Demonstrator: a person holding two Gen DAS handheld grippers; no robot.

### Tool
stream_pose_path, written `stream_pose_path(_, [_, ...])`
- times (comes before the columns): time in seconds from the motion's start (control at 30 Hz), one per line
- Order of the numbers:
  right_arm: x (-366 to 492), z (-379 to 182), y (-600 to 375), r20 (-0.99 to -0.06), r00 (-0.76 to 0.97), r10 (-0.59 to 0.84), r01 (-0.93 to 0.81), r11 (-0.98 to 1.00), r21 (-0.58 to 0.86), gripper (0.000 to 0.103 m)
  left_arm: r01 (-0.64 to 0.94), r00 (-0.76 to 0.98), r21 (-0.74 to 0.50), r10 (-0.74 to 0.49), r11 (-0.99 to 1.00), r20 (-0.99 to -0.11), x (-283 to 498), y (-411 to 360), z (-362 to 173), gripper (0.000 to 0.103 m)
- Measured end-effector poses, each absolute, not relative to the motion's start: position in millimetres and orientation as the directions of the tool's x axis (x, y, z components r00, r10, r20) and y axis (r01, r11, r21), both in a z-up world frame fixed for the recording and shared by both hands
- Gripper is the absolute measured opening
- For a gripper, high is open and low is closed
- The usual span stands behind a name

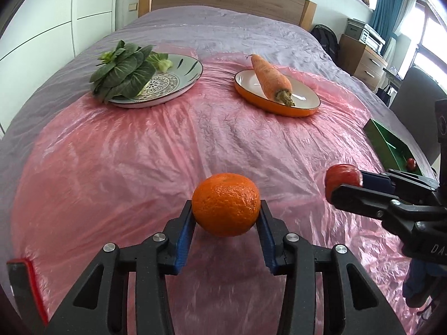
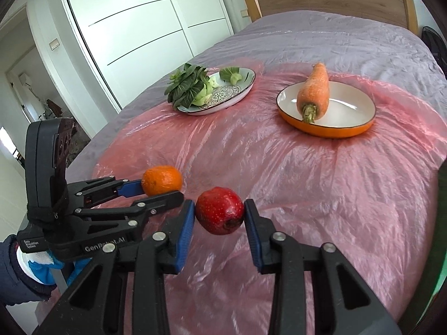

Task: Organize fruits
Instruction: 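Carry the orange and red apple over the green tray with both tools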

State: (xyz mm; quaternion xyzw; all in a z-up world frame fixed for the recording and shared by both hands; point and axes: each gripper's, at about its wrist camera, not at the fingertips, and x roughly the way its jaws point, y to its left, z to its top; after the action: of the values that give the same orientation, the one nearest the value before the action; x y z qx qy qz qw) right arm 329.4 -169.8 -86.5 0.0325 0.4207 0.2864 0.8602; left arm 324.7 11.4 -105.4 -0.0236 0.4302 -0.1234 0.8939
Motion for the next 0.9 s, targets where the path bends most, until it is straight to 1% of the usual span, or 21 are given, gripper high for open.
stream_pose_path(0.3, [284, -76, -186, -0.713, 0.455, 0.534, -0.476, 0.822, 0.312, 0.060, 0.206, 0.591, -0.147, -0.243, 0.967, -0.769, 285, 6, -85, 0.038])
stream_pose_path(0.57, [218, -65, -208, -0.734, 0.433, 0.524, -0.476, 0.824, 0.308, 0.060, 0.247, 0.568, -0.133, -0.255, 0.960, -0.783, 232, -19, -68, 0.038])
stream_pose_path(0.8, [162, -60, -250, -0.752, 0.452, 0.480, -0.408, 0.861, 0.304, 0.060, 0.318, 0.538, -0.130, -0.292, 0.939, -0.791, 191, -57, -53, 0.038])
stream_pose_path(0.9, [142, -61, -271, -0.762, 0.457, 0.458, -0.373, 0.877, 0.303, 0.060, 0.361, 0.503, -0.147, -0.324, 0.921, -0.801, 173, -81, -54, 0.038])
